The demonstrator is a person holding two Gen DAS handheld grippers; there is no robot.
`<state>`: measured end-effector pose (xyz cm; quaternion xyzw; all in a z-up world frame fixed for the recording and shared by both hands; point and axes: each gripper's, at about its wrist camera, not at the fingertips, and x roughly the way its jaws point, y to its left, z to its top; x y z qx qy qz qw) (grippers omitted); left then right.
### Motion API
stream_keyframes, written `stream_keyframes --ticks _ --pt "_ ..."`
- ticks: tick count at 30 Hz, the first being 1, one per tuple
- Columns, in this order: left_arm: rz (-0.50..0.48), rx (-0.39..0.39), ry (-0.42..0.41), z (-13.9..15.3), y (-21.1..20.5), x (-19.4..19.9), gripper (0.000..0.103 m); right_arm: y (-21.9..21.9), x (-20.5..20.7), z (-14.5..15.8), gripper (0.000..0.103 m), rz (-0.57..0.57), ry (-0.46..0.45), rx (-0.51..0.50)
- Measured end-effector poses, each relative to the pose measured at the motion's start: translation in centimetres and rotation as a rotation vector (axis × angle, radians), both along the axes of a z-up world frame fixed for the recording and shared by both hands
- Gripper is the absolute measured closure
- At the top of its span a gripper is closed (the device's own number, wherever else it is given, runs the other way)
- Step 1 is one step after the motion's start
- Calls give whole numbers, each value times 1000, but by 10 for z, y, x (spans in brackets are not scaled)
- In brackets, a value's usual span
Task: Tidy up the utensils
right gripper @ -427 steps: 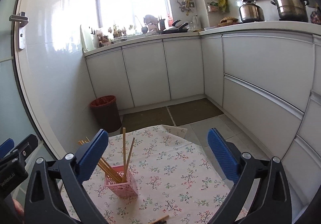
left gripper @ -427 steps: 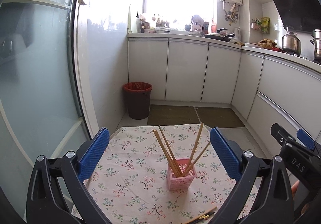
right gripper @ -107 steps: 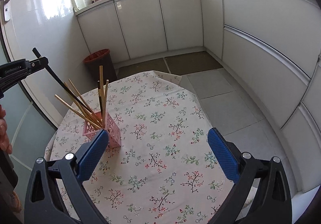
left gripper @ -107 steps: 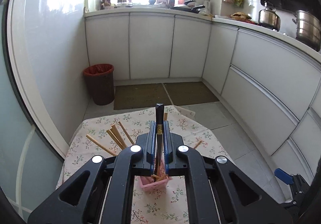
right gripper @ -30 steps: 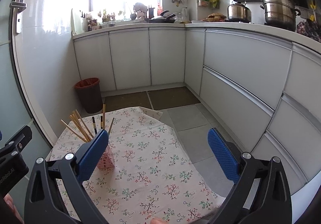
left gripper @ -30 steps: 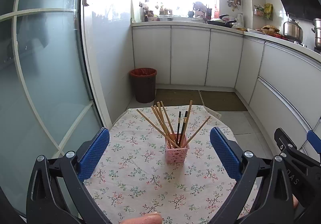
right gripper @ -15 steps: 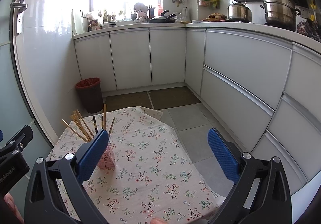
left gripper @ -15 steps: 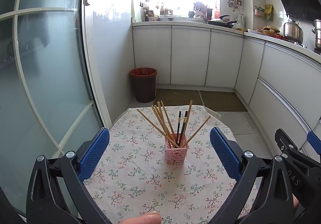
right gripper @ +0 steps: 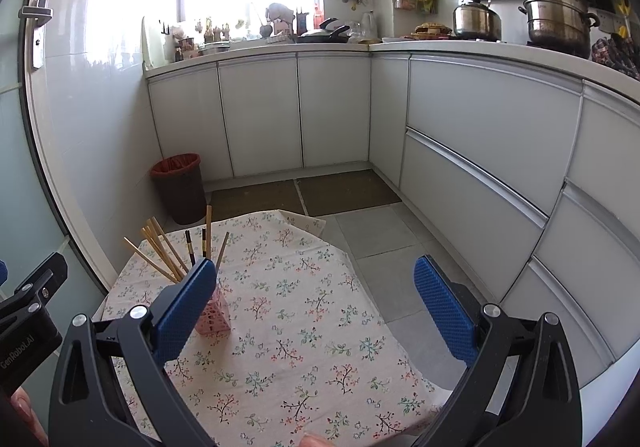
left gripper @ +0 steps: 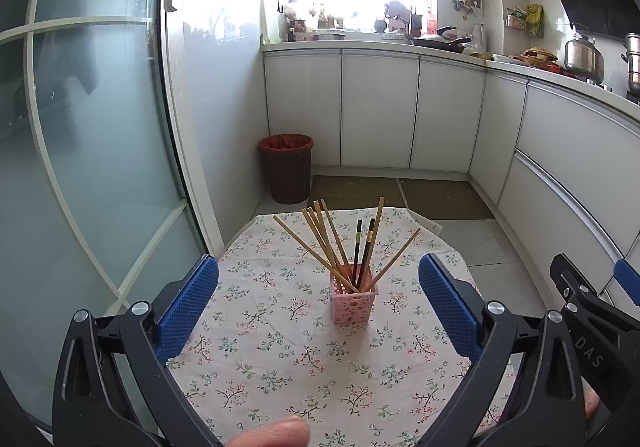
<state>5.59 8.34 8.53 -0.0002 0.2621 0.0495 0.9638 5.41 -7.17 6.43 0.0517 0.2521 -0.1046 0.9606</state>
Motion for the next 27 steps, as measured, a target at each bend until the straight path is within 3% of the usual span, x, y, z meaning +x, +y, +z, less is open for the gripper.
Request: stream_keyframes --ticks 13,17,19,20,27 --pt "7 25 -32 0 -3 -3 8 -3 0 0 7 -2 4 8" --pt "-10 7 -61 2 -2 -5 29 -4 0 0 7 -4 3 10" --pt "-21 4 -74 3 -2 -6 23 -4 0 -1 7 -5 2 9" --pt "-20 3 -85 4 -2 -7 6 -4 0 -1 7 -5 1 10" --pt "-13 -3 -62 4 0 -2 7 -5 -1 0 7 -9 -5 14"
